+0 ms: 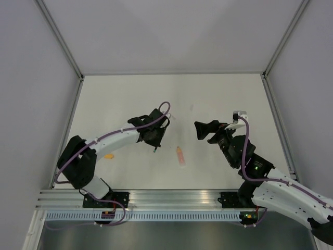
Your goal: Insert the pens into the pen caps
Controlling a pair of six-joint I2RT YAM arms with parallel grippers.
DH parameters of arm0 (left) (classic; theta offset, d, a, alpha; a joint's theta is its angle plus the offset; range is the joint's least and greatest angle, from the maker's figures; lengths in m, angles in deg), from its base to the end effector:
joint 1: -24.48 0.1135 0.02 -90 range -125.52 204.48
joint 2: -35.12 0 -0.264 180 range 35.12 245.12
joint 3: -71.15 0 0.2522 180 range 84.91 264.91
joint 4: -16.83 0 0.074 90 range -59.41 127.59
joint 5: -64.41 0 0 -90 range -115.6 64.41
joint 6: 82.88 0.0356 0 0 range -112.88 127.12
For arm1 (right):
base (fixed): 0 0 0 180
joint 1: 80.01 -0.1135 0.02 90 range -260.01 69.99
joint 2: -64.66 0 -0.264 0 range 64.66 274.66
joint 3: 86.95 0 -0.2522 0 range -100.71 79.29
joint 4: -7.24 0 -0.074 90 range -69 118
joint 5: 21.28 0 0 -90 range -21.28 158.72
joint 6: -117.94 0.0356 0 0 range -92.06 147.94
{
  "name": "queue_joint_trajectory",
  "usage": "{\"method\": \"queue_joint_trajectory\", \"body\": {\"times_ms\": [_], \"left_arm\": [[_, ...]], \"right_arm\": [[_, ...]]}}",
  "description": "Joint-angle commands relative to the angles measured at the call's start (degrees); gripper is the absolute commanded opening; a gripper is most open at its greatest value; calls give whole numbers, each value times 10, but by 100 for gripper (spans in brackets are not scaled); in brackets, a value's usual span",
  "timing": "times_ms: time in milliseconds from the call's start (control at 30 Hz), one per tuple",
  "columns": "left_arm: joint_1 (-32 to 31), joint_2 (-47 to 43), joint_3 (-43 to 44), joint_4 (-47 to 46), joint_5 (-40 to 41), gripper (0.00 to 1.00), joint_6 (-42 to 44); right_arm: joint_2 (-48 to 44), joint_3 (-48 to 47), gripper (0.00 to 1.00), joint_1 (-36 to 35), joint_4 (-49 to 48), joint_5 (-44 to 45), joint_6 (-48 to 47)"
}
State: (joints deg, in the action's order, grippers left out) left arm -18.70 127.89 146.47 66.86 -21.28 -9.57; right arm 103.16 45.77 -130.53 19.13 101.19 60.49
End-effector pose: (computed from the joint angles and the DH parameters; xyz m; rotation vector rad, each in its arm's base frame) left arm 0.2317 -0.2138 0.2004 0.6118 2.6895 -0.1841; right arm 0.1206 0.1164 0.3107 0.1856 1.6464 0.6549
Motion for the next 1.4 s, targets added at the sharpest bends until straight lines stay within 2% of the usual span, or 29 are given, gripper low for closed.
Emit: {"method": "queue_joint_trajectory", "body": {"times_ms": [0,100,300,400,533,900,1000,1033,1167,1200,1233,1267,1333,1367], "left_arm": [[0,-106,-13,-66,-39,2,-30],[0,-169,-43,-109,-117,2,-38],[0,-233,-103,-217,-285,2,-62],[-1,-261,-124,-257,-324,2,-84],[-1,-279,-131,-268,-333,2,-92],[-1,-286,-154,-306,-357,2,-109],[-1,-289,-154,-313,-362,2,-114],[0,-290,-153,-317,-361,2,-117],[-1,-292,-155,-331,-363,2,-125],[-1,-293,-156,-335,-365,2,-128],[-1,-293,-156,-338,-366,2,-130],[-1,-294,-155,-342,-368,2,-130],[-1,-293,-152,-344,-372,16,-129],[-1,-293,-150,-344,-374,33,-129]], "right_arm": [[9,13,97,-1,-50,-81,16],[29,11,97,-1,-57,-105,28],[64,27,96,-1,-104,-164,56],[82,33,92,-1,-130,-190,62],[100,38,84,-1,-153,-209,60],[173,36,71,-2,-194,-254,71],[180,41,55,-1,-208,-268,76],[180,46,45,0,-221,-275,77],[175,56,23,-1,-247,-291,80],[173,57,16,-1,-248,-292,83],[173,56,0,-1,-246,-290,86],[172,57,0,-1,-246,-289,88],[169,63,0,-1,-253,-286,92],[168,64,0,-1,-256,-286,92]]}}
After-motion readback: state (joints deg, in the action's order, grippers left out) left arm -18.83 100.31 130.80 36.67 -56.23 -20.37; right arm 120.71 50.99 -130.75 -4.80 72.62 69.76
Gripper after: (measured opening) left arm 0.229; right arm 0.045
